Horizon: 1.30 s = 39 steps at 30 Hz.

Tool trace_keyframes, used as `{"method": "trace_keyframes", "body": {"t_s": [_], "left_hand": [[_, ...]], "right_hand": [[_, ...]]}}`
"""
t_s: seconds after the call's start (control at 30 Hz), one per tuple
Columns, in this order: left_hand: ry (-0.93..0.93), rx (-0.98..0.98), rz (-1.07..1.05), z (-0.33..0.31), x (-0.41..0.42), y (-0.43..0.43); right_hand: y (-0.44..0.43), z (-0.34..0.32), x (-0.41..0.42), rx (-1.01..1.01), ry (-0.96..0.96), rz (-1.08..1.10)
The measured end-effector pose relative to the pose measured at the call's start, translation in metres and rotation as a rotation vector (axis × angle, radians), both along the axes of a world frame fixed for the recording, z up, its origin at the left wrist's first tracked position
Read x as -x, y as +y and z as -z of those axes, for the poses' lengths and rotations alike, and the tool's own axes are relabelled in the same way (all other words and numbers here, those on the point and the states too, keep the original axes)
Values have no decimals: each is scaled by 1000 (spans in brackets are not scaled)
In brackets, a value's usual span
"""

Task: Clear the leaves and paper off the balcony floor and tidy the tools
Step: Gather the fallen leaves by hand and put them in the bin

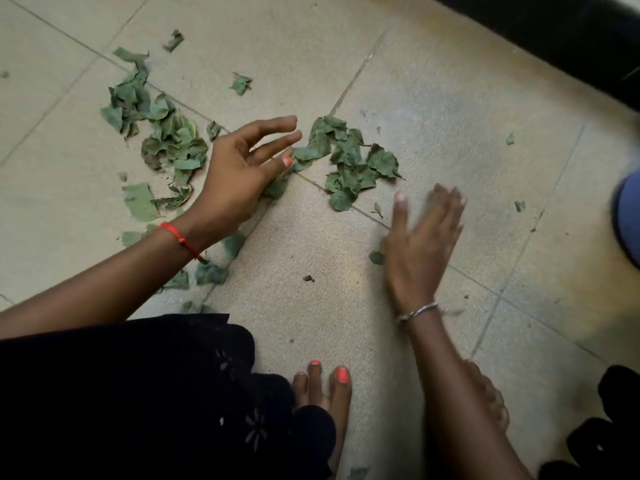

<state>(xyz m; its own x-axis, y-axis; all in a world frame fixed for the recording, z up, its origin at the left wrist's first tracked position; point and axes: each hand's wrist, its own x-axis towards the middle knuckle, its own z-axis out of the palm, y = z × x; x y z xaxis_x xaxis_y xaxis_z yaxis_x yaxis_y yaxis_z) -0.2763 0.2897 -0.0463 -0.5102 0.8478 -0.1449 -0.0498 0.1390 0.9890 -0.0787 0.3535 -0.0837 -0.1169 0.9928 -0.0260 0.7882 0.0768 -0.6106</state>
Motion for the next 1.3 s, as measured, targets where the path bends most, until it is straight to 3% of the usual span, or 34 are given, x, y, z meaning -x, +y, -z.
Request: {"method": "trace_keyframes", "body": {"t_s": [0.07,0.2,0.3,0.4,0.57,0.63,0.7,0.83,0.87,0.97,1.13,1.3], "left_hand": [[-11,5,-26,3,1,-1],[115,3,-11,6,3,-2],[435,8,6,4,6,-7],[765,102,-39,5,8,-17],[970,404,-109,26,10,-37],[946,449,-112,34,12,-39],[846,372,-110,37,15,-38],[615,204,-286,28,26,-39],[613,185,-325,25,29,-44],[665,191,-396,25,35,-65],[723,563,-561,41,26,-95],[490,354,-556,37,21,-82]], "right_hand": [[-15,12,13,-35,-95,-74],[-7,13,56,-98,-100,-216],[15,11,78,-149,43,-333],[45,8,91,-150,127,-315],[55,10,119,-132,3,-646],[40,12,132,-152,0,-756],[24,11,144,-155,85,-839],[12,-3,148,118,534,-750],[11,-5,142,148,559,-751],[4,-1,111,97,333,-876],[-16,5,80,-54,16,-1012],[-45,11,95,-187,-208,-1143]]}}
